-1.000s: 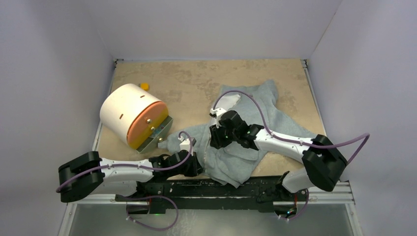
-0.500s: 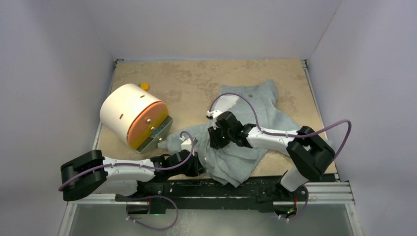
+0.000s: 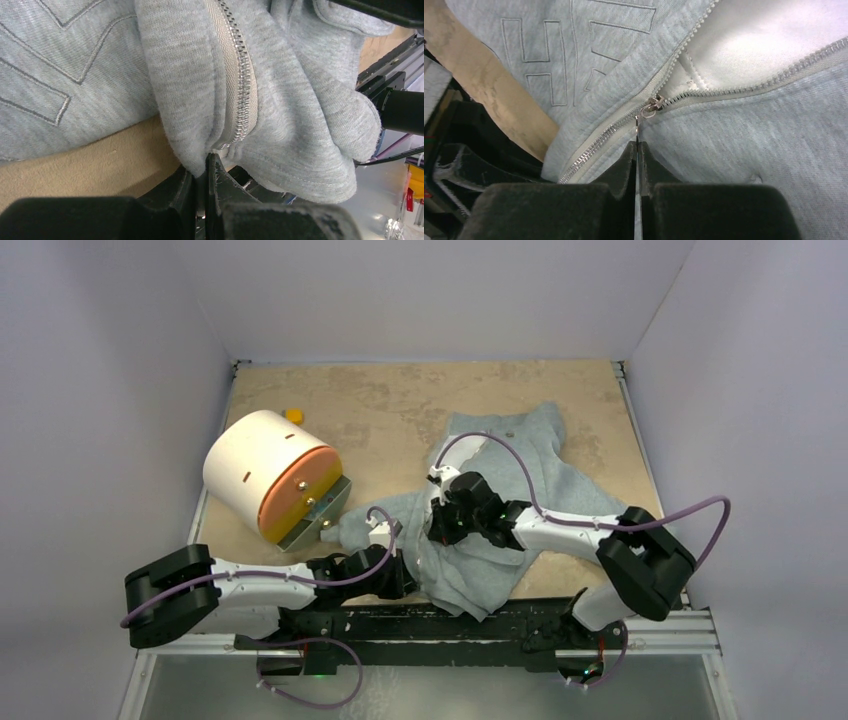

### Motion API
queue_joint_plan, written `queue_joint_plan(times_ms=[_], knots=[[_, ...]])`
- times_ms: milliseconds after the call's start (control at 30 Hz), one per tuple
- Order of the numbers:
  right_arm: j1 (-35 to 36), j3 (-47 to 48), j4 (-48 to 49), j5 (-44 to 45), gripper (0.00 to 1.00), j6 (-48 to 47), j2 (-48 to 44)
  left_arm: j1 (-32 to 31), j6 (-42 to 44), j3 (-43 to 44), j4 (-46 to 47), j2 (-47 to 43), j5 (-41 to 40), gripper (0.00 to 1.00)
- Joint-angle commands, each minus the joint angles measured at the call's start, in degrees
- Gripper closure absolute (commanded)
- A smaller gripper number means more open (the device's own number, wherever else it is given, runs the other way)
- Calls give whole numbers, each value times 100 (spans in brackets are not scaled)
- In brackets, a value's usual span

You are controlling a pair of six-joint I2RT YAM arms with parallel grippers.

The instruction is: Zip up the jacket

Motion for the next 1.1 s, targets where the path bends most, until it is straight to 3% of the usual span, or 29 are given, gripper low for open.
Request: queue_joint_plan(times_ms=[0,233,500,900,1067], knots=[[26,-82,357,-110,100,334,-295,14,45,-98,-431,199,43,100],[17,-214,507,59,100,441,-482,14,54,-100,-366,279,80,100],[17,-267,925,88,100,757,-83,14,71,-107,-334,308,108,100],[18,-339,1296,114,81,968,198,14,106,-133,-331,320,144,100],[18,-320,1289,159,79,977,265,14,106,-126,-287,379,159,100]])
